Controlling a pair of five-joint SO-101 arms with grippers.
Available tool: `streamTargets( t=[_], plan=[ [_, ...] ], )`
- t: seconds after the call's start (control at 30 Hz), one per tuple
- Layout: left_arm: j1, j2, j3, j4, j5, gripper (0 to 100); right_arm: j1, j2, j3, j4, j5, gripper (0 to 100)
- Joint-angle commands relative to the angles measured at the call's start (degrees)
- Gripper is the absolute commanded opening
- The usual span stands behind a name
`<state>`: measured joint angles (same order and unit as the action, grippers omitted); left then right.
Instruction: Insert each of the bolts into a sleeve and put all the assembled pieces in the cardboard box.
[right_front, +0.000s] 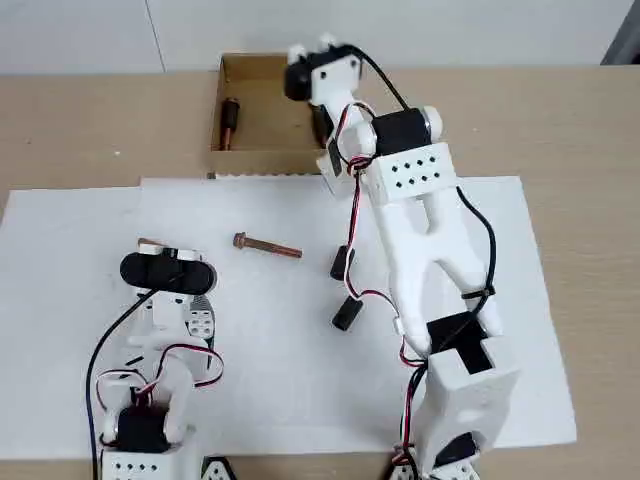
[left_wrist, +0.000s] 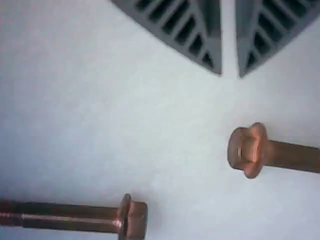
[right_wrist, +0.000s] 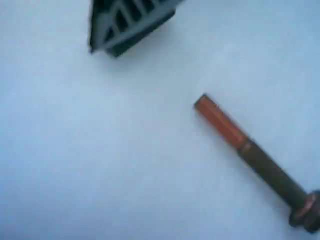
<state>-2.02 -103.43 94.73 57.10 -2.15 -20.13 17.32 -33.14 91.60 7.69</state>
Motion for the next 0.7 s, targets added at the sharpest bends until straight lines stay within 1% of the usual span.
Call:
streamTargets(
  t=[0.0,0.1,0.17,0.4,0.57,0.67],
  plan=[
    [-0.2,-0.4,-0.2,-1.0,-0.3,1,0.3,-3.9,-2.3,4.6,-7.8,14.0],
    [-0.2,-0.4,-0.2,-1.0,-0.3,1,0.0,-4.3,-2.3,5.0,-14.5,14.0],
    [-0.2,-0.4,-0.2,-1.0,-0.3,1,-1.1,-5.5,-0.6,5.0,-17.7,14.0],
    [-0.2,-0.4,-0.2,-1.0,-0.3,1,-5.1,-11.7,15.5,4.7,-29.6,14.0],
    [-0.2,-0.4,-0.2,-1.0,-0.3,1,-7.4,-11.6,21.2,3.7,-35.9,14.0],
    [-0.2,-0.4,-0.2,-1.0,-0.2,1,-7.4,-9.3,21.4,3.4,-37.1,14.0]
  ],
)
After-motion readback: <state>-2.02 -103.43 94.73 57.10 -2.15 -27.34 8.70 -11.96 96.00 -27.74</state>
